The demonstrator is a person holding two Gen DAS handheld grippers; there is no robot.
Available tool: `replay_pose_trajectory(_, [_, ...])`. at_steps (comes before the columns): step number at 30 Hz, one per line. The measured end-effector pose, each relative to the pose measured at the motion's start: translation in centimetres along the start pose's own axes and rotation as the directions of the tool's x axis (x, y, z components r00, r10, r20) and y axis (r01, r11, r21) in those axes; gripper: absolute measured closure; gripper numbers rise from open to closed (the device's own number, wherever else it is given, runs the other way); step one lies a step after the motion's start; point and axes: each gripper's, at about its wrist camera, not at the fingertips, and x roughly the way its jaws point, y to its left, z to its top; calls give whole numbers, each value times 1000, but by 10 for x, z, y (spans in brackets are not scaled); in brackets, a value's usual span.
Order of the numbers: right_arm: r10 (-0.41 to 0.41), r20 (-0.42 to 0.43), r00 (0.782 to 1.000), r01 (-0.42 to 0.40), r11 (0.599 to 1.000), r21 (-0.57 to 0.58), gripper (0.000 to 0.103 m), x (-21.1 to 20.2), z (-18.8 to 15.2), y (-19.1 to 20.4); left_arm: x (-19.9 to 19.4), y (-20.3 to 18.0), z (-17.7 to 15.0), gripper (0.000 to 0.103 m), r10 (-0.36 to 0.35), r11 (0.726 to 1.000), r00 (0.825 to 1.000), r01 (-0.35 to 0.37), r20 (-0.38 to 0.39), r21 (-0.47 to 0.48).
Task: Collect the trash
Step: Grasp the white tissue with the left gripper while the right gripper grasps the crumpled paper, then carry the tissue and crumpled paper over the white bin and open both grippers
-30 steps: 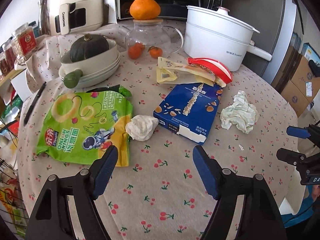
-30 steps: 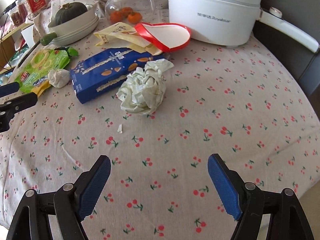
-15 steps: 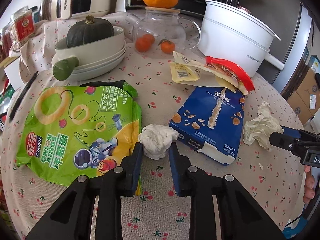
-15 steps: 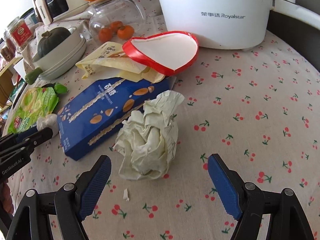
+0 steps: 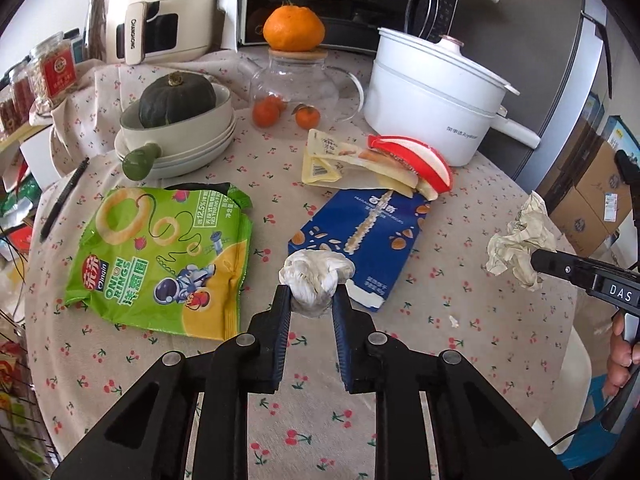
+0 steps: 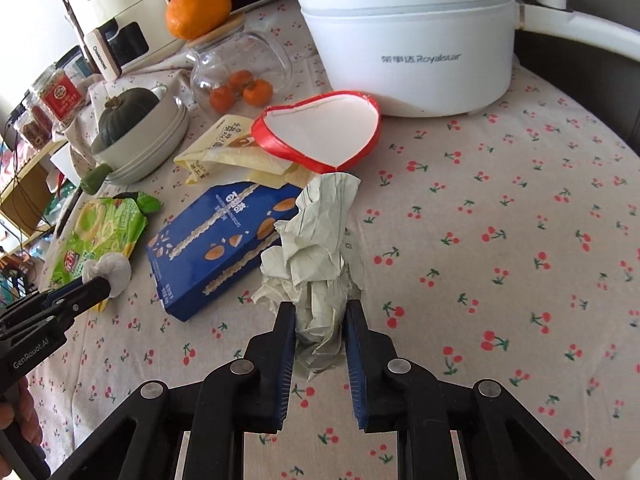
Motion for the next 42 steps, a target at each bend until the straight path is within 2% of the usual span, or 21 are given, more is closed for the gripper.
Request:
replay_pose_trajectory(6, [-17,34,999,17,1000,-9,82,-57,-8,-4,-49,-41,-10,81,-59,998,998,58,37,26])
replay_pose_trajectory(12, [-48,47,998,48,999,1,82,-107,-33,-14,-86,-92,-30,81,-124,990,991,122,40,65])
replay_pose_trajectory(22, [-111,17,994,110,993,44,82,-165,-86,-52,-127,-174,-75,81,-250,960,968,244,35,137])
replay_pose_trajectory(26, [-134,8,991,133,989,71,82,-177,-106,-71,-122,-203,-92,81,-300,940,954,296,0,172])
replay_pose_trajectory(32, [-199,-25,980,201,971,129,82,-186,-125,-109,-90,-251,-115,81,-334,909,937,349,-100,230])
replay_pose_trajectory(36, [-229,-61,972,236,960,153,81,-186,-134,-133,-62,-286,-131,80,-324,887,932,360,-165,289])
replay_pose_trajectory(42, [-250,-112,962,268,944,192,80,-184,-145,-163,-22,-316,-145,80,-296,874,929,357,-222,329])
